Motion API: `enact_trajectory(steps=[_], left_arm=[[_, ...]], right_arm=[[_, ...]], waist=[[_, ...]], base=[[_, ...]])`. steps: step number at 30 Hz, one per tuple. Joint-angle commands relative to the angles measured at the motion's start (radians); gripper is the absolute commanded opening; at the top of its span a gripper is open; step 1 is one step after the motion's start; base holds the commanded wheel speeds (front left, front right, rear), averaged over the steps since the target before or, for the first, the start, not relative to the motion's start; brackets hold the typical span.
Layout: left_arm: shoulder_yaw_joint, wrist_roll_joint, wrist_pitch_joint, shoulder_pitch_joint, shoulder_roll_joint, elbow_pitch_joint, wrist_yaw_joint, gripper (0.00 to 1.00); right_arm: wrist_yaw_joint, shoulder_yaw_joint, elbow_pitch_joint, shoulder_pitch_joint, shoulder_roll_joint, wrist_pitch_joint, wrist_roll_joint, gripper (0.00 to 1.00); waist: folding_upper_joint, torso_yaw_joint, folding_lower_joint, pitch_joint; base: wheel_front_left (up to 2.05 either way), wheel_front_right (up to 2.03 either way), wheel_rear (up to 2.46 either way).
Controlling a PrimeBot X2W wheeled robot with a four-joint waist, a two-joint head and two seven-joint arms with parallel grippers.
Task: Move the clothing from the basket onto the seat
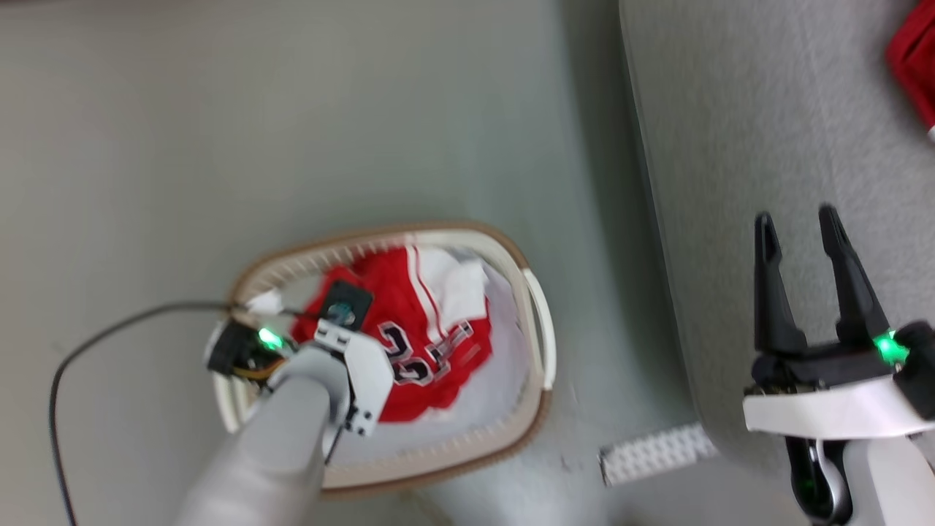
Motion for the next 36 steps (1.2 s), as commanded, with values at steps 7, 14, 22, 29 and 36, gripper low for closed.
enact_trajectory(steps=[7,14,22,29,36], left_arm=[[-0.064,-0.237,-0.097,0.191,0.0,-0.218,-0.057,0.0],[-0.099,-0.363,-0.138,0.319,-0.001,-0.387,-0.014,0.0],[-0.074,-0.394,-0.167,0.463,0.057,-0.589,0.027,0.0],[-0.029,-0.41,-0.165,0.586,0.134,-0.79,0.091,0.0],[0.013,-0.432,-0.144,0.693,0.199,-0.939,0.142,0.0]], right_arm=[[-0.002,-0.091,0.045,0.118,-0.002,0.001,-0.094,1.0],[-0.002,-0.139,0.069,0.217,-0.005,0.001,-0.154,1.0],[-0.002,-0.144,0.081,0.303,-0.032,0.001,-0.157,1.0],[-0.002,-0.131,0.089,0.359,-0.048,0.001,-0.163,1.0],[-0.002,-0.126,0.104,0.399,-0.068,0.001,-0.192,1.0]], waist=[[0.0,0.153,0.0,-0.319],[0.0,0.229,0.0,-0.505],[0.0,0.267,0.0,-0.659],[0.0,0.273,0.0,-0.728],[0.0,0.263,0.0,-0.771]], base=[[0.0,0.0,0.0],[0.0,0.0,0.0],[0.0,0.0,0.0],[0.0,0.0,0.0],[0.0,0.0,0.0]])
